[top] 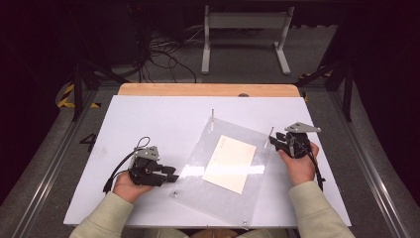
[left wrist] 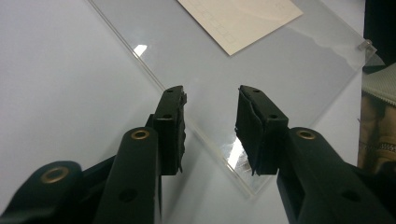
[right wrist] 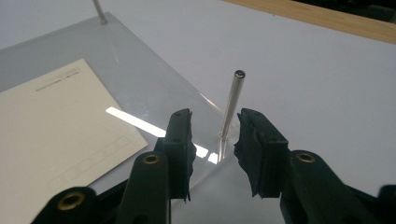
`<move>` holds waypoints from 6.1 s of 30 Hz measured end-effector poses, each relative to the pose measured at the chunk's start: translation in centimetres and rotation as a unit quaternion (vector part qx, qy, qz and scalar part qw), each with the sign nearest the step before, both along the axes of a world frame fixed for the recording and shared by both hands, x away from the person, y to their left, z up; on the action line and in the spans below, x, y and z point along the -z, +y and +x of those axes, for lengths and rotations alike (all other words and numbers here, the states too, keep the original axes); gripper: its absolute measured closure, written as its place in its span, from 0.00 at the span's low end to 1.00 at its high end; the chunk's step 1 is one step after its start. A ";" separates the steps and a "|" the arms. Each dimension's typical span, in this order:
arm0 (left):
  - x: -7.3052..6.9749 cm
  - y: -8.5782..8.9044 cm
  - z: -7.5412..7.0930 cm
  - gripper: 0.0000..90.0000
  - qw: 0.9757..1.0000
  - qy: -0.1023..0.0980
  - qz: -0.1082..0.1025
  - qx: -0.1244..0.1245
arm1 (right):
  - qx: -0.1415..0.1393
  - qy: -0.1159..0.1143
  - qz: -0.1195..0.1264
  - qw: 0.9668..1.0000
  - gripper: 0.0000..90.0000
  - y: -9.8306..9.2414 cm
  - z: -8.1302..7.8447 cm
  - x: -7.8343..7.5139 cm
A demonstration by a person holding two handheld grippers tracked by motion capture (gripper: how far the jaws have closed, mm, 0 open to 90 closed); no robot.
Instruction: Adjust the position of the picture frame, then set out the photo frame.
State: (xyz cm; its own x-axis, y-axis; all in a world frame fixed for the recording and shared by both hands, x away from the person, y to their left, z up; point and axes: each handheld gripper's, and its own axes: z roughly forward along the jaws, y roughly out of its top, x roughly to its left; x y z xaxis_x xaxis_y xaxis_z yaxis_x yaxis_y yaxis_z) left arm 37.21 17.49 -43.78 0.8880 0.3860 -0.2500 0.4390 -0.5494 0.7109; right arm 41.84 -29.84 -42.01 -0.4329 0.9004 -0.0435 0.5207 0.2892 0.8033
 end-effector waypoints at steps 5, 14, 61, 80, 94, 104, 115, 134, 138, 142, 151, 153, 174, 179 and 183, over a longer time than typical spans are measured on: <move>-0.1 0.8 -1.1 0.62 0.999 -0.014 -0.029 -0.020 | 0.008 0.013 -0.011 1.000 0.73 0.4 2.1 0.2; -0.2 1.8 -2.6 0.59 0.998 -0.022 -0.039 -0.033 | -0.003 0.023 -0.020 1.000 0.94 0.9 3.7 0.2; 0.5 1.3 -5.0 0.54 0.999 -0.045 -0.001 -0.014 | -0.207 -0.019 -0.024 0.978 0.71 7.7 4.3 -4.0; 0.3 0.0 -5.6 0.61 0.999 -0.040 0.002 0.024 | -0.316 0.027 0.000 0.948 0.65 6.5 -8.1 -1.1; 1.8 -0.8 -5.0 0.59 0.998 -0.025 0.034 0.037 | -0.356 0.087 -0.046 0.929 0.71 6.9 -10.0 2.1; 2.0 -0.5 -4.5 0.85 0.999 -0.022 0.031 0.023 | -0.361 0.081 -0.062 0.927 0.85 7.0 -10.2 2.3; 1.8 -0.3 -4.5 0.92 0.999 -0.007 0.036 0.026 | -0.354 0.078 -0.066 0.930 0.92 7.1 -10.7 2.3; 1.2 -1.7 -7.7 0.92 0.994 -0.013 0.074 0.082 | -0.373 0.089 -0.059 0.922 0.92 6.2 -14.7 2.3; 1.2 -1.7 -8.2 0.92 0.993 -0.011 0.076 0.089 | -0.376 0.092 -0.060 0.920 0.92 6.2 -15.2 2.3; 1.1 -1.8 -8.5 0.92 0.992 -0.011 0.078 0.096 | -0.379 0.093 -0.061 0.919 0.92 6.1 -15.6 2.3; 1.0 -1.8 -8.7 0.88 0.990 -0.001 0.080 0.119 | -0.383 0.096 -0.059 0.917 0.92 6.1 -16.1 2.3; 1.0 -1.7 -8.6 0.82 0.989 0.007 0.076 0.123 | -0.385 0.095 -0.053 0.916 0.89 6.0 -16.2 2.3; -1.3 1.1 -4.1 0.60 0.995 -0.074 -0.048 -0.046 | -0.282 -0.001 0.024 0.959 0.75 4.3 -11.1 -1.1; -1.0 1.2 -4.0 0.57 0.992 -0.093 -0.042 -0.068 | -0.259 0.003 0.027 0.965 0.71 4.6 -9.8 -1.7; -0.9 1.6 -4.2 0.55 0.990 -0.098 -0.048 -0.086 | -0.236 0.006 0.035 0.971 0.68 5.0 -8.3 -2.3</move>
